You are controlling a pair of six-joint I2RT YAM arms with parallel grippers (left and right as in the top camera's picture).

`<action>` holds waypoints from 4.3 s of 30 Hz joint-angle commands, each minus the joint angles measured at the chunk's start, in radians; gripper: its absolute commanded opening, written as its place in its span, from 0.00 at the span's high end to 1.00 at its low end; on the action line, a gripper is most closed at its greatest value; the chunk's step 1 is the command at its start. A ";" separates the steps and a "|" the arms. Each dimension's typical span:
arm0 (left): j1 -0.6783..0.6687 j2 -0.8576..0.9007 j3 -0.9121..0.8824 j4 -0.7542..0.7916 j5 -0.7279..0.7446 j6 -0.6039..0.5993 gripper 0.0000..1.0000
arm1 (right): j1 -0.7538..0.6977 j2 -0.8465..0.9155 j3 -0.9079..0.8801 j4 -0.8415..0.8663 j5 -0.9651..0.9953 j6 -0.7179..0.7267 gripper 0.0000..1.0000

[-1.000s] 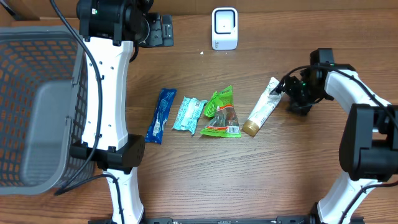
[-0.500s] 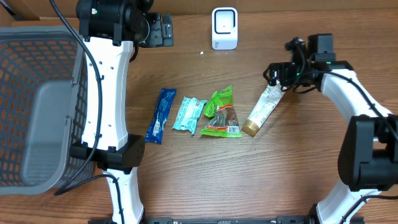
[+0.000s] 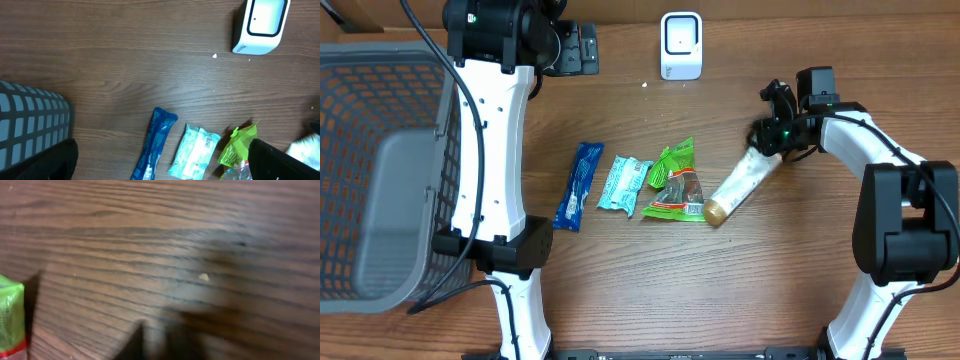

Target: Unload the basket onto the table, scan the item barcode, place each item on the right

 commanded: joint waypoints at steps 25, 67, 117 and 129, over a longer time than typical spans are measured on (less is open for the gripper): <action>0.009 -0.003 0.007 -0.002 -0.013 0.000 0.00 | -0.034 -0.284 0.128 -0.589 -0.089 0.209 0.14; 0.010 -0.003 0.007 -0.002 -0.013 0.000 0.00 | -0.117 -0.277 -0.327 -0.250 0.298 0.930 0.48; 0.010 0.007 0.007 -0.002 -0.013 0.000 0.00 | 0.257 -0.394 -0.465 0.309 0.331 0.501 0.74; 0.007 0.007 0.007 -0.002 -0.013 0.000 0.01 | 0.137 -0.464 -0.137 -0.188 0.255 0.134 0.00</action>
